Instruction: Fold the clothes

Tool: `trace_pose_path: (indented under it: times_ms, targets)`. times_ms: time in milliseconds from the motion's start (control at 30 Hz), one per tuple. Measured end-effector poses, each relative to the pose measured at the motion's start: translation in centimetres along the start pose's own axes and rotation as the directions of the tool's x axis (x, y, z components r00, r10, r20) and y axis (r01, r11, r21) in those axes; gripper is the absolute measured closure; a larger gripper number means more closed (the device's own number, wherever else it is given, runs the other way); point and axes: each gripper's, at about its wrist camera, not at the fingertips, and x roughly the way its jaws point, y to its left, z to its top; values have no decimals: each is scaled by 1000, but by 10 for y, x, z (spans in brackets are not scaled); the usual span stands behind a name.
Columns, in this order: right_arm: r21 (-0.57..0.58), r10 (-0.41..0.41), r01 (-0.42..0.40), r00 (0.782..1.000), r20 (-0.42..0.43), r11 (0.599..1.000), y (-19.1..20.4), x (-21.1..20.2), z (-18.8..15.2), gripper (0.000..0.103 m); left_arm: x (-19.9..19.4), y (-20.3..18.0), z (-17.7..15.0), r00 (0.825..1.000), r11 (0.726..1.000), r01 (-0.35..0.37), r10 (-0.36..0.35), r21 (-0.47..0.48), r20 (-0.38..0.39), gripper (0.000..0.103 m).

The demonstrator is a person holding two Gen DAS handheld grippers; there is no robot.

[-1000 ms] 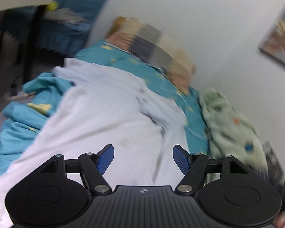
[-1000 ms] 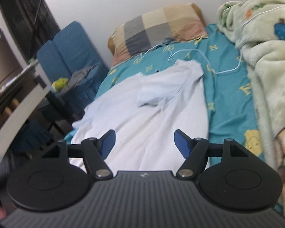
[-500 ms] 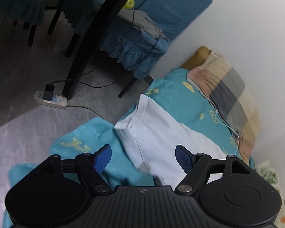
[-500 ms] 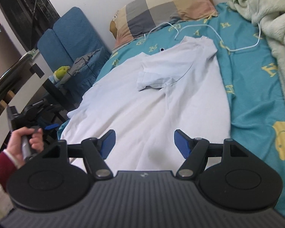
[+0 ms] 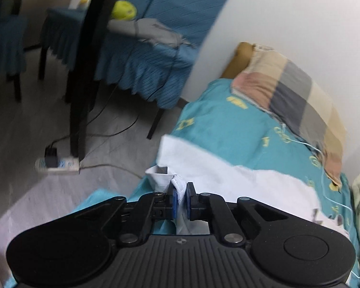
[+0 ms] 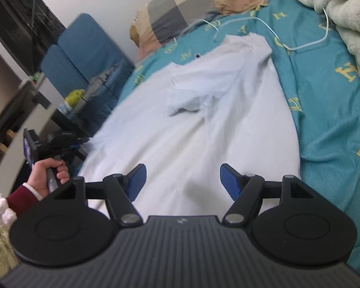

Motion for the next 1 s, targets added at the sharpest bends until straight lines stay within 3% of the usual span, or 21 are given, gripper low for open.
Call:
trace_pose_path:
  times_ms: [133,267,367,500,600,700,800,833,867,1000]
  targets:
    - [11,10,-10,998,57,1000,1,-24,8,33,-34,-62,26,998,988,5,-15,157,66,96]
    - [48,-1,-2,997,78,999,-7,-43,15,33,-58,-153,27,994,925,48,-83,376,76,96]
    - [75,-20,14,996,87,997,-18,-53,18,32,-62,-225,2,990,862,98,-136,497,39,96]
    - [124,-54,43,995,88,991,-36,-59,22,32,-50,-303,-55,982,770,166,-183,616,-37,96]
    - [165,-69,54,994,86,985,-51,-62,24,31,-27,-340,-101,978,734,205,-173,647,-114,95]
    - [181,-82,65,992,91,981,-62,-62,26,31,-6,-361,-141,976,718,217,-139,662,-168,93]
    - [174,-91,75,992,83,982,-67,-58,25,31,9,-362,-166,974,716,214,-108,664,-197,76]
    - [176,-83,69,994,75,982,-69,-57,25,31,10,-361,-170,975,720,207,-96,662,-201,62]
    - [177,-73,59,995,70,982,-71,-56,24,31,8,-358,-171,975,723,207,-94,660,-203,55]
    - [174,-56,42,995,79,984,-75,-57,26,31,-27,-336,-167,971,742,225,-121,631,-204,38]
